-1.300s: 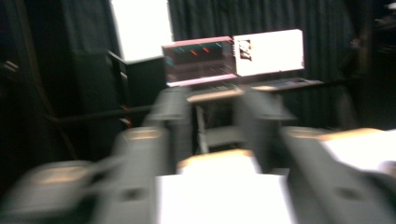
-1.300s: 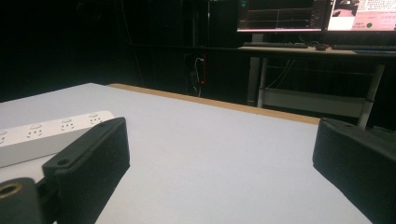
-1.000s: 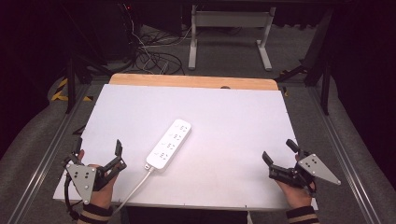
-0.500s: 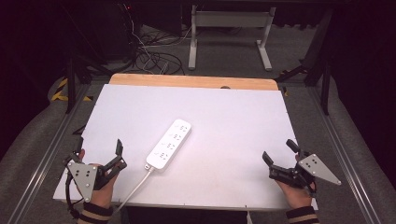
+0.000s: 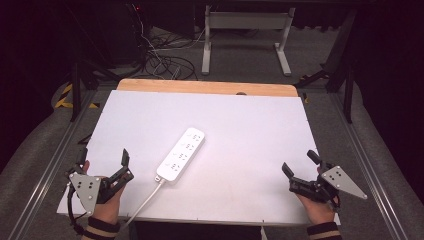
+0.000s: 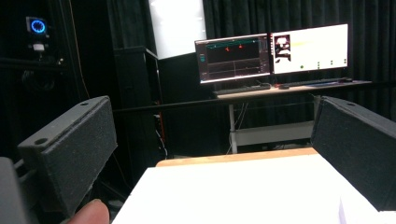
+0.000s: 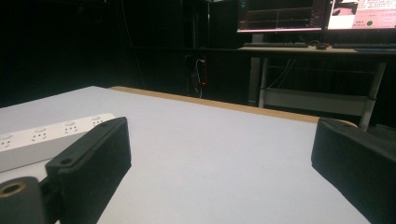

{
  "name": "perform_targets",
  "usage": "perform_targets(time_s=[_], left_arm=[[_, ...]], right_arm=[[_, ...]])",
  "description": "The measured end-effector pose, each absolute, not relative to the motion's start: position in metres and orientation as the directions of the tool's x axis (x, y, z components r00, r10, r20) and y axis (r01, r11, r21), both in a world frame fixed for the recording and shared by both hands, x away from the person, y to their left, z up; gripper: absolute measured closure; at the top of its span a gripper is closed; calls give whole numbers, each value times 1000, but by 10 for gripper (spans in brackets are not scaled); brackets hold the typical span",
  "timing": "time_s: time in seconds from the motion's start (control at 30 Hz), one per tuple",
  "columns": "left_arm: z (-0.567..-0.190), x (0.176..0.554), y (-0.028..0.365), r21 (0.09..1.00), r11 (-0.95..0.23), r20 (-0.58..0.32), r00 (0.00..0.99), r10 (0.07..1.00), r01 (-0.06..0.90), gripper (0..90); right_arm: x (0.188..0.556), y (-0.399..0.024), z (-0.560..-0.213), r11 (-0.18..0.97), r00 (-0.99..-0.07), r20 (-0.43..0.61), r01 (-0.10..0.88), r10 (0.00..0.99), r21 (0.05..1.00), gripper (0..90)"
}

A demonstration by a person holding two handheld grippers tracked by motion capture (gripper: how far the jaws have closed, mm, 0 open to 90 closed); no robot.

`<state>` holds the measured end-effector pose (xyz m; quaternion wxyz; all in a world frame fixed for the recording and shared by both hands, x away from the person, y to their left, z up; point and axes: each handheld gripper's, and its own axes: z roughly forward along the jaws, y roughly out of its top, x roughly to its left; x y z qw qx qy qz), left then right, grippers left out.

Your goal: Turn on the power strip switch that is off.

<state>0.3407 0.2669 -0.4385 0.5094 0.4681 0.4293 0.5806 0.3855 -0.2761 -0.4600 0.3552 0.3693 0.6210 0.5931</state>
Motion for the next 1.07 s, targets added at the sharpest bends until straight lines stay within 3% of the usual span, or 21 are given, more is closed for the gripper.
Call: perform_targets(time_s=[1.07], left_arm=[[-444, 346, 272, 985, -84, 80, -34, 996, -151, 0]], right_arm=[[394, -267, -462, 66, -481, -40, 37, 876, 997, 40]])
